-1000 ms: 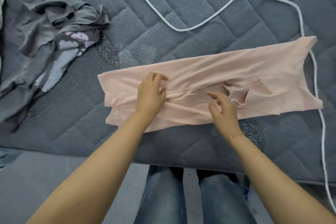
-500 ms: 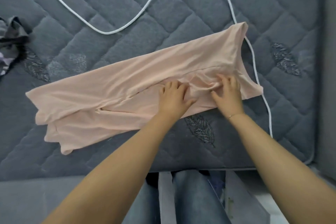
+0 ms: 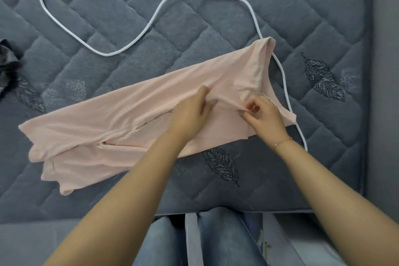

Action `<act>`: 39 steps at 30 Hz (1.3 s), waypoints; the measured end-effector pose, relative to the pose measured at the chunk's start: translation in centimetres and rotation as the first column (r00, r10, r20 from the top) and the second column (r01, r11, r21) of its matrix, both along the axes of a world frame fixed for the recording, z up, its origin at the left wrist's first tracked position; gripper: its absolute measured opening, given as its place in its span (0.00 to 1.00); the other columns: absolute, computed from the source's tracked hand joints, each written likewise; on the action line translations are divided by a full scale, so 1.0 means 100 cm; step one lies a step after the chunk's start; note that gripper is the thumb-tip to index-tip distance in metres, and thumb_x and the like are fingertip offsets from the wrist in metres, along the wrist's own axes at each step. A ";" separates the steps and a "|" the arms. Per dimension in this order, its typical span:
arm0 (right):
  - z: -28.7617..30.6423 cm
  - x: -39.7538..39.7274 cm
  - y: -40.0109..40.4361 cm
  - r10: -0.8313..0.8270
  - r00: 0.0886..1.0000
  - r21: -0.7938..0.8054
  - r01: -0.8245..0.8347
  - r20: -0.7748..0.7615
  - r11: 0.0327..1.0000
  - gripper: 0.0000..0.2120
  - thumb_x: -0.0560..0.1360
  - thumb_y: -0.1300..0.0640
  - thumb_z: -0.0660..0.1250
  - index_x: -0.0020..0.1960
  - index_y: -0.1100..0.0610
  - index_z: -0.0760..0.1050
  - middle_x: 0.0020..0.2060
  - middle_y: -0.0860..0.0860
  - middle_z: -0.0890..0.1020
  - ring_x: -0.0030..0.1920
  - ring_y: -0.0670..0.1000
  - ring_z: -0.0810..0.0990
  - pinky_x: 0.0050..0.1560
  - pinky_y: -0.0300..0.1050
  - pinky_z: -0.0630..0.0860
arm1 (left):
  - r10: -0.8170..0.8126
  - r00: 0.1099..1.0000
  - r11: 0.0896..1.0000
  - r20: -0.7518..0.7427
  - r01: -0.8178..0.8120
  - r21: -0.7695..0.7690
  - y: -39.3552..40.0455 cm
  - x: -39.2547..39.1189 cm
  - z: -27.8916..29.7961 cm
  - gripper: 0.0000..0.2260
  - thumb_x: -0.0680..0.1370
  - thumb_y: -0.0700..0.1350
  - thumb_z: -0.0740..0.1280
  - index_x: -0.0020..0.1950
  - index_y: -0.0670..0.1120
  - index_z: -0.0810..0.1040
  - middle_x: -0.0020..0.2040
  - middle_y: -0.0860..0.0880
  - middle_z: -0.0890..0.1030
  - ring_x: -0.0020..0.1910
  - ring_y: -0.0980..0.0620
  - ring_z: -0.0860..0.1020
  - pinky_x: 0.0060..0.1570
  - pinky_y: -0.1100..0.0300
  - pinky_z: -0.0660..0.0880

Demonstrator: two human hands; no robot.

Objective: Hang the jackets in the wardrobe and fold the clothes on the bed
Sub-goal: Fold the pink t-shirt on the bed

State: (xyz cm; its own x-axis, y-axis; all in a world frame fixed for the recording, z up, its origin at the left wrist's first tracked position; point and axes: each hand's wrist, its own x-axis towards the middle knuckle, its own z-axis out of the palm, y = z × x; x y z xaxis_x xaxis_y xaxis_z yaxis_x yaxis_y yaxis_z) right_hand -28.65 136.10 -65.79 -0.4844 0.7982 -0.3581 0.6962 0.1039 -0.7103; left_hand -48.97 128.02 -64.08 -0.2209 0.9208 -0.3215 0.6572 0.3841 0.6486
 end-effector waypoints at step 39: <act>-0.003 0.041 -0.041 -0.949 0.205 -0.505 0.809 -0.241 0.303 0.06 0.75 0.57 0.71 0.44 0.54 0.74 0.43 0.49 0.84 0.47 0.47 0.82 0.52 0.49 0.81 | -0.066 0.902 0.981 0.426 0.137 -0.138 0.197 0.004 -0.003 0.03 0.77 0.44 0.72 0.47 0.46 0.79 0.42 0.44 0.75 0.40 0.52 0.73 0.43 0.58 0.72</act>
State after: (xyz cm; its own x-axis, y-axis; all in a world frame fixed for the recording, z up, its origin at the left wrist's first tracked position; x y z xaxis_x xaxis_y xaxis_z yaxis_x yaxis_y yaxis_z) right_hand -24.53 131.98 -66.13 0.3486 0.7338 -0.5831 -0.1654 -0.5642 -0.8089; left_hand -48.53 147.70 -64.42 0.0584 0.8590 -0.5086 0.3803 0.4519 0.8070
